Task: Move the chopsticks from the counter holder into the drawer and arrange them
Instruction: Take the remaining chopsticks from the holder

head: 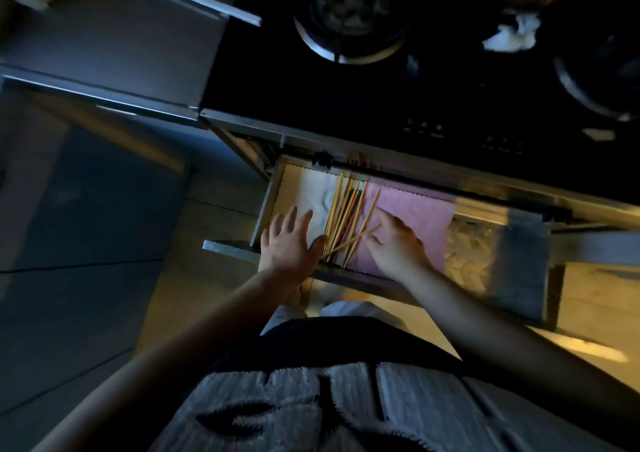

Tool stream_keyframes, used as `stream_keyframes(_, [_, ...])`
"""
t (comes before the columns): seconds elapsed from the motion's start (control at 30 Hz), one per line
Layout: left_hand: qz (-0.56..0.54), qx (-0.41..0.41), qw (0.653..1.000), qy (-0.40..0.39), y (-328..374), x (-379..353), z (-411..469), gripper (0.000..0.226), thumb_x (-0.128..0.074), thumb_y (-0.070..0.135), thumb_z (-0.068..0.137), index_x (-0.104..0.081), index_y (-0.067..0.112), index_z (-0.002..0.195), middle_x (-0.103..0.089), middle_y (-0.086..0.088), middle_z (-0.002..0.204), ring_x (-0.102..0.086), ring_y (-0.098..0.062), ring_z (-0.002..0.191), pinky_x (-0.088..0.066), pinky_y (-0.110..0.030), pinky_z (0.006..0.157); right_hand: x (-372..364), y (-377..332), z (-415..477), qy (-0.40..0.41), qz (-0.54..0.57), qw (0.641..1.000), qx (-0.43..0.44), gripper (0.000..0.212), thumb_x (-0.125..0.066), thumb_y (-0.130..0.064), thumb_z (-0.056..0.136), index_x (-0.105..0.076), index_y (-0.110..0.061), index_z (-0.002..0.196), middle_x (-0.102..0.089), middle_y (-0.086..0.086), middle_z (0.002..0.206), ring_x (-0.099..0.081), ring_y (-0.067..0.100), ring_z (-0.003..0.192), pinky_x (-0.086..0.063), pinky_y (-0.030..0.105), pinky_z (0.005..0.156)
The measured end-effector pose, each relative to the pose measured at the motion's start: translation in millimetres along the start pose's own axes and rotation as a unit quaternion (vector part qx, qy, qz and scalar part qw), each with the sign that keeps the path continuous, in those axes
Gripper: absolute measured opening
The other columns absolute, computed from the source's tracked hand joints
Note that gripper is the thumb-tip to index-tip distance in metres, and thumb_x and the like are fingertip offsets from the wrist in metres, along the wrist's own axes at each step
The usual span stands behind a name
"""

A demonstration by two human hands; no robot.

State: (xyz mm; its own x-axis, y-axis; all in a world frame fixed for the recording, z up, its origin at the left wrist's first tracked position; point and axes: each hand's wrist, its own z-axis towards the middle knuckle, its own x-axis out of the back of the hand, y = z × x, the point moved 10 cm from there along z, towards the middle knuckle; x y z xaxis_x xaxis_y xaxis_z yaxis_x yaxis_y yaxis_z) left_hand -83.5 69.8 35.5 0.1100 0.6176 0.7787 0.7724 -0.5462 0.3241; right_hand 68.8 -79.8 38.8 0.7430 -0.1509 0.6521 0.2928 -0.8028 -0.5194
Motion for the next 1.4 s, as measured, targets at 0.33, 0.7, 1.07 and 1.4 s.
stream_keyframes(0.33, [0.007,0.009,0.981,0.195,-23.4,101.3,-88.2,0.07,-0.014,0.075,0.088,-0.005,0.043,0.151,0.003,0.005,0.162,0.013,-0.021,0.147,0.008,-0.05,0.115,43.9,-134.5,-55.0,0.069,-0.227,0.937,0.255,0.07,-0.044,-0.054,0.088,-0.012,-0.036,0.148,-0.016,-0.002,0.159,-0.006,0.023,0.146,-0.001,0.054,0.115])
stream_keyframes(0.7, [0.032,0.133,0.927,0.35,-159.4,170.1,-220.3,0.069,-0.021,0.073,0.091,-0.015,0.04,0.151,-0.009,0.004,0.163,0.007,-0.023,0.149,-0.002,-0.057,0.117,-63.6,-303.0,-153.0,0.062,-0.295,0.855,0.421,0.077,-0.042,-0.058,0.086,-0.004,-0.039,0.15,-0.005,-0.003,0.161,0.002,0.023,0.147,0.006,0.057,0.114])
stream_keyframes(1.07, [0.008,0.319,0.876,0.362,-391.0,131.1,-424.1,0.075,-0.01,0.076,0.087,-0.005,0.039,0.152,0.003,0.005,0.163,0.023,-0.019,0.145,0.018,-0.048,0.113,-280.1,-448.3,-309.9,0.005,-0.322,0.763,0.56,0.078,-0.045,-0.056,0.087,-0.001,-0.039,0.149,-0.006,-0.002,0.161,0.003,0.023,0.148,0.011,0.056,0.112])
stream_keyframes(1.4, [-0.116,0.455,0.787,0.401,-522.5,59.7,-595.6,0.075,-0.013,0.074,0.085,-0.002,0.04,0.152,0.003,0.007,0.162,0.022,-0.016,0.145,0.013,-0.05,0.114,-447.4,-514.3,-456.4,-0.083,-0.358,0.64,0.675,0.079,-0.044,-0.059,0.087,0.004,-0.044,0.147,-0.006,-0.004,0.161,0.005,0.021,0.148,0.014,0.052,0.111])
